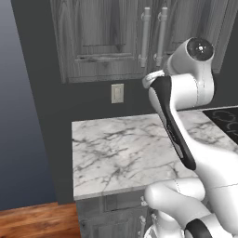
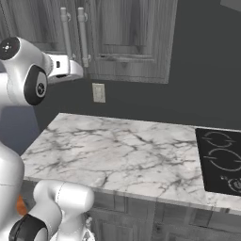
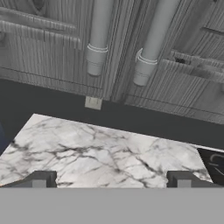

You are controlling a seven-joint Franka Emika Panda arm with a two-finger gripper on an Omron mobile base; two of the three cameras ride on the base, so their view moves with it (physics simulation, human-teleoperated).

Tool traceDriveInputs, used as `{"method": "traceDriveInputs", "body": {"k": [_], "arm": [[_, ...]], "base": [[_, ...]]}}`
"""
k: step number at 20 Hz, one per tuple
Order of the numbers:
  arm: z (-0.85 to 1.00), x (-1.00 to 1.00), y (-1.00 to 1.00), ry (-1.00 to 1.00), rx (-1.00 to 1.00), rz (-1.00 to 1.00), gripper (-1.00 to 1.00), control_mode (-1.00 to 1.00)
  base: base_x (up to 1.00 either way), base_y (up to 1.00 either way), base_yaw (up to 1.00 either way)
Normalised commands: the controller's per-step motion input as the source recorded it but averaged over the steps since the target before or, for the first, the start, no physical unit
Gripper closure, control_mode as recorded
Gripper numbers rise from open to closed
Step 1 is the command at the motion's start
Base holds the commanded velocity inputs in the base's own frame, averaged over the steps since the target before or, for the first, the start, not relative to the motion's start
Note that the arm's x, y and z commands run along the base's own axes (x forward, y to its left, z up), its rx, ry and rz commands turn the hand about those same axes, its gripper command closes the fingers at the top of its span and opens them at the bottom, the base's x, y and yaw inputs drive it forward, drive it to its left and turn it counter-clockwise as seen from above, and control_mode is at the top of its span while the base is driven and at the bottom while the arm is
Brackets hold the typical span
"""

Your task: Move the bowls from the cabinet to the plates on the dining table.

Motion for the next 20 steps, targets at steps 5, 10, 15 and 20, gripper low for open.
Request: {"method": "traceDriveInputs", "body": {"k": [5, 10, 15, 20], "arm": [[0.23, 0.05, -0.01, -0.09, 0.00, 0.03, -1.00, -1.00], [0.21, 0.01, -0.06, -0.12, 0.01, 0.04, -1.00, -1.00], [0.22, 0.06, -0.04, -0.11, 0.00, 0.02, -1.00, -1.00], [0.20, 0.13, -0.02, -0.02, 0.00, -0.01, -1.00, -1.00]], "base": [[0.00, 0.00, 0.00], [0.00, 0.00, 0.00], [0.00, 0.00, 0.00], [0.00, 0.00, 0.00]]}}
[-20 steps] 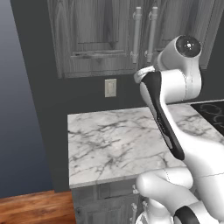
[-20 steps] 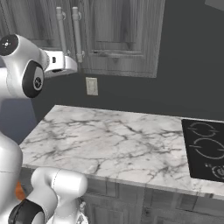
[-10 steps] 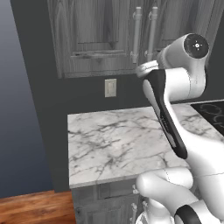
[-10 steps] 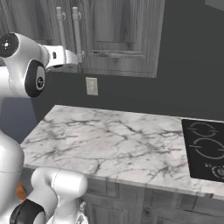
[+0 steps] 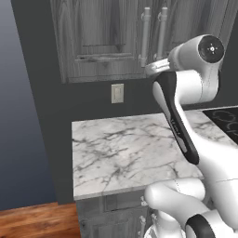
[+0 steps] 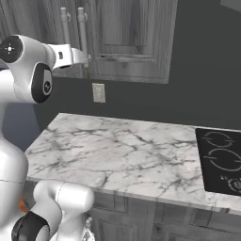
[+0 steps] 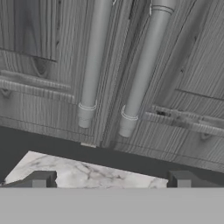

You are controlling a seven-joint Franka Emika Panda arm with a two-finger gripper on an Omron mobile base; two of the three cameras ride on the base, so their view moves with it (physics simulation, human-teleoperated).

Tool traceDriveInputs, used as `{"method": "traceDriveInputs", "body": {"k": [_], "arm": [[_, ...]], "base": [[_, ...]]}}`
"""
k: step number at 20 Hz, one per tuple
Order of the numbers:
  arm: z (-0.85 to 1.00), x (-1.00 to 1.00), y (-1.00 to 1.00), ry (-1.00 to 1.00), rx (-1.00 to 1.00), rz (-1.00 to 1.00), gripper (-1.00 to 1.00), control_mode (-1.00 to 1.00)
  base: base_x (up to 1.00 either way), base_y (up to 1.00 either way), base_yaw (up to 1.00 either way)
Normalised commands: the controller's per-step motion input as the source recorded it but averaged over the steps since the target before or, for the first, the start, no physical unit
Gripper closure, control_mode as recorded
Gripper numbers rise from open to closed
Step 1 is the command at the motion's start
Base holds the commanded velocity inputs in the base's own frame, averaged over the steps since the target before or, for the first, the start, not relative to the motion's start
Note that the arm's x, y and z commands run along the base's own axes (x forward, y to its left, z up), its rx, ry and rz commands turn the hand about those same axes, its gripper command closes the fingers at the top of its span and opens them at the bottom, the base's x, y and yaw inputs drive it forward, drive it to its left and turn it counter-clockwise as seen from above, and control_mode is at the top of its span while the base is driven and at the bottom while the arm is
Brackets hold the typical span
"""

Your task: Move the bowls from the cabinet to the plates on the dining table.

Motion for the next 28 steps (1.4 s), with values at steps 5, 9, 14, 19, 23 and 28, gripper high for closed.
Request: {"method": "traceDriveInputs", "body": {"k": [5, 9, 14, 19, 23, 28], "arm": [[0.19, 0.14, -0.04, 0.01, 0.00, -0.02, -1.00, -1.00], [0.19, 0.17, -0.04, 0.04, 0.00, -0.03, -1.00, -1.00], [0.11, 0.12, -0.08, 0.04, 0.00, -0.03, -1.00, -1.00], [0.06, 0.15, -0.08, 0.02, 0.02, -0.02, -1.00, -1.00], [0.01, 0.18, -0.05, 0.00, 0.03, 0.00, -1.00, -1.00], [0.00, 0.19, -0.02, 0.00, 0.04, 0.00, -1.00, -1.00]], "base": [[0.00, 0.00, 0.00], [0.00, 0.00, 0.00], [0.00, 0.00, 0.00], [0.00, 0.00, 0.00], [0.00, 0.00, 0.00], [0.00, 0.00, 0.00]]}}
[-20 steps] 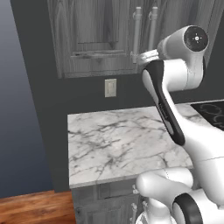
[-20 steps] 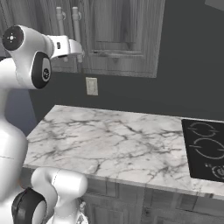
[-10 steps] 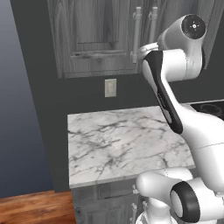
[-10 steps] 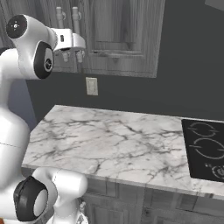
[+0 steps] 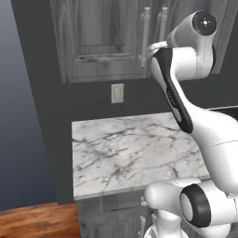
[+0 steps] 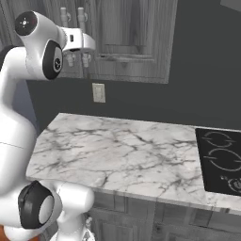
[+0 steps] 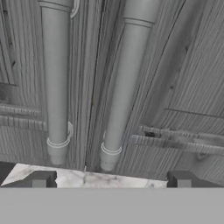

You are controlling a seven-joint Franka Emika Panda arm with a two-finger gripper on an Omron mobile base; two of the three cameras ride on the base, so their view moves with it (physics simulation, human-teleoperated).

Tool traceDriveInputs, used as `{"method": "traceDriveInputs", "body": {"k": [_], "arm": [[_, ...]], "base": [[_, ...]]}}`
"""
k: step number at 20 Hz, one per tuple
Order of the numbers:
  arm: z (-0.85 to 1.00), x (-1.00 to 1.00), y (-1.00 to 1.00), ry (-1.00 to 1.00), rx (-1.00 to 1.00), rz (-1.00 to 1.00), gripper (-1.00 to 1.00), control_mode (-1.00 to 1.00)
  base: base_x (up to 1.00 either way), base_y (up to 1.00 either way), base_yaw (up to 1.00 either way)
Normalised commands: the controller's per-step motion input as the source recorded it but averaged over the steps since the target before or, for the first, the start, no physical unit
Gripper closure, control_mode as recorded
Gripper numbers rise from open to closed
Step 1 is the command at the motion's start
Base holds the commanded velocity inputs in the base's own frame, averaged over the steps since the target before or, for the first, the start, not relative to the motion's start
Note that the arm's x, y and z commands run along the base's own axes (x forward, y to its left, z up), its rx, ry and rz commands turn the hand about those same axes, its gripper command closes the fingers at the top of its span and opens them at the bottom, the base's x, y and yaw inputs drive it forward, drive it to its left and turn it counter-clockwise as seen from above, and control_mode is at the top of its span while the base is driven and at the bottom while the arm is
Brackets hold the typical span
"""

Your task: Move the bowls from the cabinet to the plates on the dining table.

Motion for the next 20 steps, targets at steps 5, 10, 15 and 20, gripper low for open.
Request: {"method": "traceDriveInputs", "body": {"k": [5, 10, 15, 20], "arm": [[0.00, 0.18, 0.00, 0.00, 0.01, 0.00, -1.00, -1.00], [0.01, 0.16, 0.00, 0.00, 0.00, 0.00, -1.00, -1.00], [0.01, 0.15, 0.00, 0.00, 0.01, 0.00, -1.00, -1.00], [0.00, 0.14, 0.00, 0.00, 0.02, 0.00, -1.00, -1.00]], "base": [[0.00, 0.00, 0.00], [0.00, 0.00, 0.00], [0.00, 0.00, 0.00], [0.00, 0.00, 0.00]]}}
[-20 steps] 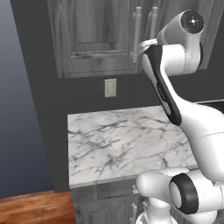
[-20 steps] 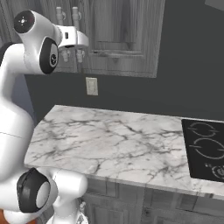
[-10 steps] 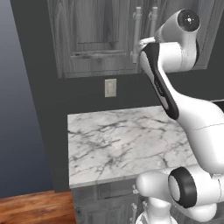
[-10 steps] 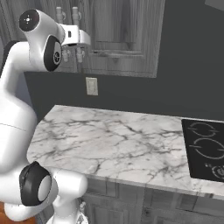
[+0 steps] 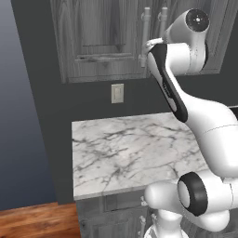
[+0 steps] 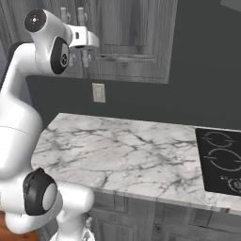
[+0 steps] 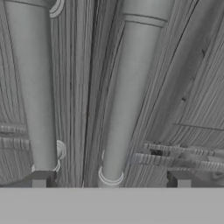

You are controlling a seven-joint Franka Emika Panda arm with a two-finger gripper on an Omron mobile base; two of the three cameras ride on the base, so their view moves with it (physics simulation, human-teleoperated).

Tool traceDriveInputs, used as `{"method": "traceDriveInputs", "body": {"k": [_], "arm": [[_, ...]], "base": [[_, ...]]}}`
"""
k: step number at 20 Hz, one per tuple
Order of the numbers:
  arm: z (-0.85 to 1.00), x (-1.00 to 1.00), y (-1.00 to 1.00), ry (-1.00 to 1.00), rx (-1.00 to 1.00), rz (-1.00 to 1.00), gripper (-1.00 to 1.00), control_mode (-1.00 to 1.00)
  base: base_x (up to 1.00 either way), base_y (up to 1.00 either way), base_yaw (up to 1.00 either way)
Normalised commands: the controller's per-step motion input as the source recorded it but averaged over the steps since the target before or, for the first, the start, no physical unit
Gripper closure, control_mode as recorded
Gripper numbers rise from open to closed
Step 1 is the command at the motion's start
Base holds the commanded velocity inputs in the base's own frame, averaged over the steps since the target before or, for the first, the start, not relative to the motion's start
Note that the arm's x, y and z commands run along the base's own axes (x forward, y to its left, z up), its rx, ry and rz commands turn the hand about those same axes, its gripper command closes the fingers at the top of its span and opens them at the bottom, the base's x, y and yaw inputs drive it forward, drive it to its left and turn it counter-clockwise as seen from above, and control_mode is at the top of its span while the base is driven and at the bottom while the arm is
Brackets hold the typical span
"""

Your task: Move the bowls from the cabinet to the plates on the dining table.

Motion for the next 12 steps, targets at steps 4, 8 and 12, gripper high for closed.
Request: {"method": "traceDriveInputs", "body": {"k": [4, 8, 12], "arm": [[0.00, 0.15, -0.02, 0.00, 0.03, 0.00, -1.00, -1.00], [0.00, 0.16, -0.04, 0.00, 0.03, 0.00, -1.00, -1.00], [0.00, 0.14, -0.03, 0.00, 0.03, 0.00, -1.00, -1.00]], "base": [[0.00, 0.00, 0.00], [0.00, 0.00, 0.00], [0.00, 0.00, 0.00]]}}
